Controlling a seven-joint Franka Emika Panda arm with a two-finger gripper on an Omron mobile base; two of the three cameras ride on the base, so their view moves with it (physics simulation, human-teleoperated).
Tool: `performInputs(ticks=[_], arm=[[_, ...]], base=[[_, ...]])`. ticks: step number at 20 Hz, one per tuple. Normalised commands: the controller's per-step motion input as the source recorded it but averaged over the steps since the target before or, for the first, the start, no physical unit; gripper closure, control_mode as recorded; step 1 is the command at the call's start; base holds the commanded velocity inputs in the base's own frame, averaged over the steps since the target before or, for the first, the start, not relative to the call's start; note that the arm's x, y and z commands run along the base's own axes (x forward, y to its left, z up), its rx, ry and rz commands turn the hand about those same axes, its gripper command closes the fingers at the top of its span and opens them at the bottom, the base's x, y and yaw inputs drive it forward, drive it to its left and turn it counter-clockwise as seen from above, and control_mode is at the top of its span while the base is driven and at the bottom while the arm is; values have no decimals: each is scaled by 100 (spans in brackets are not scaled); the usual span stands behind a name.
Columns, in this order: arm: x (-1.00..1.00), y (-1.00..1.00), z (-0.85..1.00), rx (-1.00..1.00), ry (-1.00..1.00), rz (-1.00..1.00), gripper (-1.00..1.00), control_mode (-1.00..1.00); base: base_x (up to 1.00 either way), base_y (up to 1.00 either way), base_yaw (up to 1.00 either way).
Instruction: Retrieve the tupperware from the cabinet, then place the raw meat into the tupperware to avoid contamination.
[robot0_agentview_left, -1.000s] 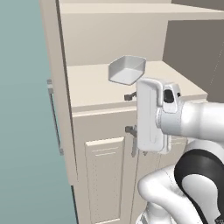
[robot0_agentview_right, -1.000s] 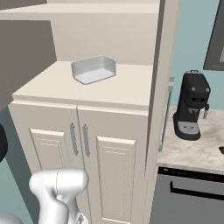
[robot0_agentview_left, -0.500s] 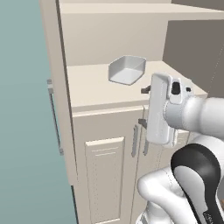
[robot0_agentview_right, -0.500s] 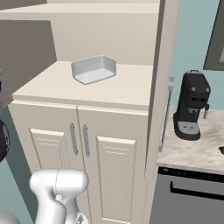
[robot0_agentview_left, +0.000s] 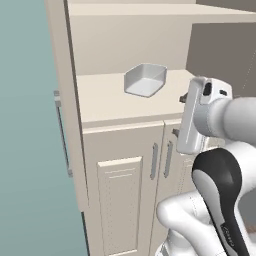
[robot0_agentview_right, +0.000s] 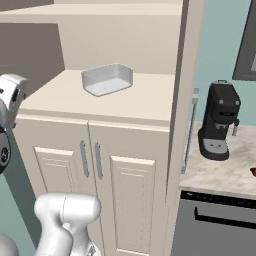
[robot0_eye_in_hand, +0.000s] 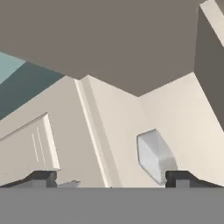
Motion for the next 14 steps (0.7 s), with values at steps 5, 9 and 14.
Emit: performInputs(ticks=[5, 9, 14], arm=[[19, -23, 4, 2, 18, -16, -100, -100], [34, -5, 0, 5, 15, -11, -100, -100], [44, 0, 0, 10, 7, -8, -100, -100]], base=[[0, 0, 0], [0, 0, 0], [0, 0, 0]])
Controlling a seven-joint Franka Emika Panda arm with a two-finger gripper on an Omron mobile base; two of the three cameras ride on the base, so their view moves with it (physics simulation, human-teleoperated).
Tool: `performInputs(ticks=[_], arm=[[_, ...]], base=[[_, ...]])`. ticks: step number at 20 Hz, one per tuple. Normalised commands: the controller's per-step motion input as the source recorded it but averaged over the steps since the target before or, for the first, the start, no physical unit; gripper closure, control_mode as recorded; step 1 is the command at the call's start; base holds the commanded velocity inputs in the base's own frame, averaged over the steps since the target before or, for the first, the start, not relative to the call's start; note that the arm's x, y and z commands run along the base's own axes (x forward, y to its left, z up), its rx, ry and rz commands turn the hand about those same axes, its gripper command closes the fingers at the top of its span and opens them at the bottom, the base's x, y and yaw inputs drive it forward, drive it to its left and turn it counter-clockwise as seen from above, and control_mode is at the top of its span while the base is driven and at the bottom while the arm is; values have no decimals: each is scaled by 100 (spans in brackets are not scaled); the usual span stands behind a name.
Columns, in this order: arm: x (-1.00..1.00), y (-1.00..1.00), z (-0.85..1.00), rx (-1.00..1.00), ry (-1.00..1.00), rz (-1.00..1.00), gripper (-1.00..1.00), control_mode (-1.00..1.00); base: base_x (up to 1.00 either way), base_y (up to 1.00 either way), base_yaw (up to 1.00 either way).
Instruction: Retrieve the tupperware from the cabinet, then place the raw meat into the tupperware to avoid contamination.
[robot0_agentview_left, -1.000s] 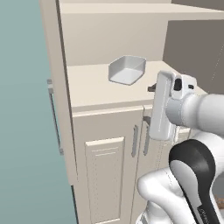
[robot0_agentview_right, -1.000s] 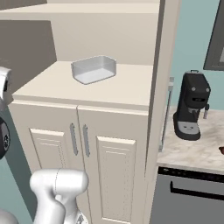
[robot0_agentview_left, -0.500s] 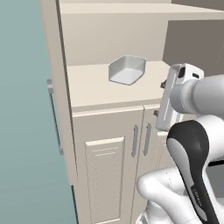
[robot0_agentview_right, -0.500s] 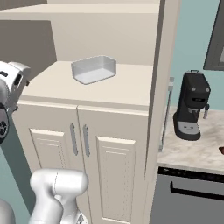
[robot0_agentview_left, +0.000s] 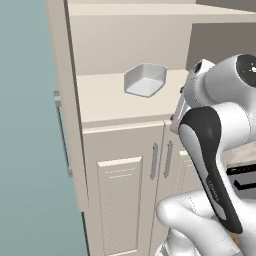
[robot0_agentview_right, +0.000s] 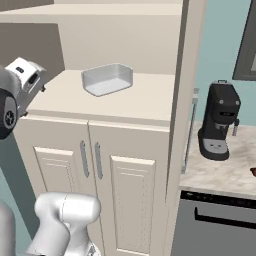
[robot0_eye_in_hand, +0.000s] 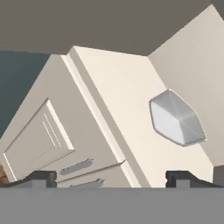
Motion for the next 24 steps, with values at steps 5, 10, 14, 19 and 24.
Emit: performInputs(ticks=[5, 10, 14, 19, 24], arm=[[37, -3, -7, 10, 5, -6, -100, -100], [37, 0, -6, 9, 1, -6, -100, -100], [28, 0, -8, 6, -4, -4, -100, -100], [26, 0, -2, 7, -8, -4, -100, -100], [21, 0, 0, 7, -10, -3, -100, -100]], base=[[0, 0, 0], [0, 0, 0], [0, 0, 0], [0, 0, 0], [0, 0, 0]])
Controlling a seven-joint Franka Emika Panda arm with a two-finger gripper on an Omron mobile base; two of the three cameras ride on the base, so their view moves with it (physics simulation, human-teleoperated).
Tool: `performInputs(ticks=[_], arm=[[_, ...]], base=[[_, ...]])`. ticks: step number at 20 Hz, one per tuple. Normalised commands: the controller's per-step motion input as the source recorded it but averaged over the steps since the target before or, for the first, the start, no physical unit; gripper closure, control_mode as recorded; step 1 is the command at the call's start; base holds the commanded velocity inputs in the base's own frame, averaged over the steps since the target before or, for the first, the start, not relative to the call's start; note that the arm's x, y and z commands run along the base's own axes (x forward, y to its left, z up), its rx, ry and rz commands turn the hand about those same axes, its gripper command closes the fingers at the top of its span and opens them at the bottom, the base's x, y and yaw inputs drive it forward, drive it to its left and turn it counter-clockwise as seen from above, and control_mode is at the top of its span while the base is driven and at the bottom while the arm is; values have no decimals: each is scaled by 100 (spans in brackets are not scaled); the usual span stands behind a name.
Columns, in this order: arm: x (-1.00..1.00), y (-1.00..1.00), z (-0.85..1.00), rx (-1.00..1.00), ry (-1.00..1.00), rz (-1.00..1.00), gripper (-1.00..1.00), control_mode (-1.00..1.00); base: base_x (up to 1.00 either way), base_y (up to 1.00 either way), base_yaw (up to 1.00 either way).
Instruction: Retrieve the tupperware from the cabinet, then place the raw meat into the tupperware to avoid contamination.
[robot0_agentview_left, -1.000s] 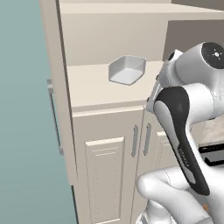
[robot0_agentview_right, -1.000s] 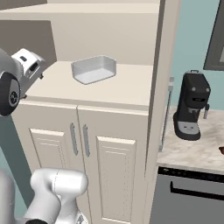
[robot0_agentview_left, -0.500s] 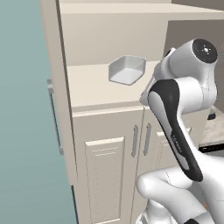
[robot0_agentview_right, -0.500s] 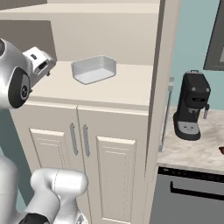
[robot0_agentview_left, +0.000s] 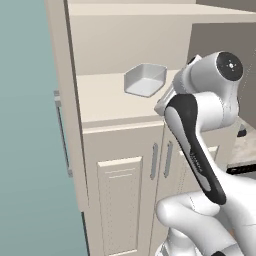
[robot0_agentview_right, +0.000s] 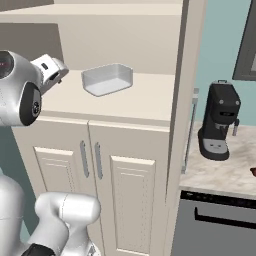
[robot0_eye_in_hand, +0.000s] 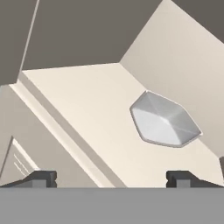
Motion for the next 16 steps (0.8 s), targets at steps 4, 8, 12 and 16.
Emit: performInputs(ticks=[4, 8, 12, 16], arm=[[16, 0, 0, 4, -6, -4, -100, -100], [15, 0, 0, 0, 0, -5, -100, -100], [16, 0, 1, 0, 4, -6, -100, -100], [16, 0, 3, 0, 5, -5, -100, -100]], base=[[0, 0, 0], [0, 0, 0], [0, 0, 0], [0, 0, 0]])
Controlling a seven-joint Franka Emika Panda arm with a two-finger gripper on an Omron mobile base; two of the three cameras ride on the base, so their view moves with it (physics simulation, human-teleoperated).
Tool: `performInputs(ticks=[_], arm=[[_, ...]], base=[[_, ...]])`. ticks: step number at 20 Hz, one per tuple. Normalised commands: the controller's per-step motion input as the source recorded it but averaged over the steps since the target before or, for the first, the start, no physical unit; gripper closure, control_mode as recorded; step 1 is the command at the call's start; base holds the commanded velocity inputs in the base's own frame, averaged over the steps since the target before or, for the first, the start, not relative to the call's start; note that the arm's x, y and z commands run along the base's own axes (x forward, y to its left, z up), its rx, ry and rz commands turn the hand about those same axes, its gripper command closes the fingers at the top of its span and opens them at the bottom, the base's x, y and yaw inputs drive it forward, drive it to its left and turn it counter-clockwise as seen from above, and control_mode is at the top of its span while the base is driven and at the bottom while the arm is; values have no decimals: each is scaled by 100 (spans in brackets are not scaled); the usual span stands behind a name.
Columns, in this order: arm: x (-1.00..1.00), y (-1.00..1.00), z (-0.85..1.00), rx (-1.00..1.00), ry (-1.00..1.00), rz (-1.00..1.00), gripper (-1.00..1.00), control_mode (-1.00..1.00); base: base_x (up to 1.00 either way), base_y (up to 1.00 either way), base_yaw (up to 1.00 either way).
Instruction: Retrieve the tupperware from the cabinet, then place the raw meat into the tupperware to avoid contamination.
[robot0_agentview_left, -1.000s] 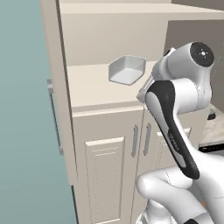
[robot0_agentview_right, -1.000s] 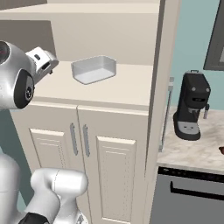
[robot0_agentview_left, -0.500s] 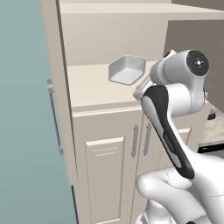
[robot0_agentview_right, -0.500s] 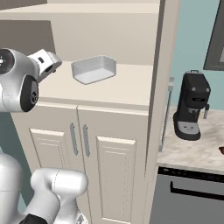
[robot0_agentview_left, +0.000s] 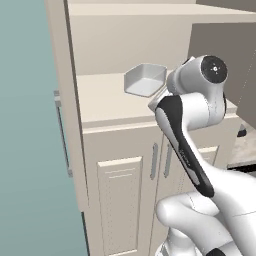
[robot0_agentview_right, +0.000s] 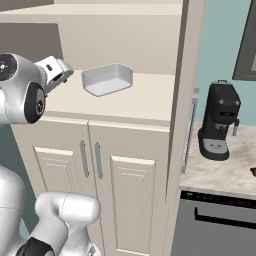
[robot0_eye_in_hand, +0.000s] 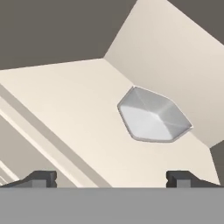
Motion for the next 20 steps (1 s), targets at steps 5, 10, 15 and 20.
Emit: performInputs(ticks=[5, 10, 15, 20], arm=[[19, 0, 2, 0, 6, -5, -100, -100], [21, 0, 0, 0, 5, -3, -100, -100], [23, -1, 0, 0, 3, -2, -100, -100], [25, 0, 0, 2, 0, 0, -100, -100]], base=[[0, 0, 0], [0, 0, 0], [0, 0, 0], [0, 0, 0]])
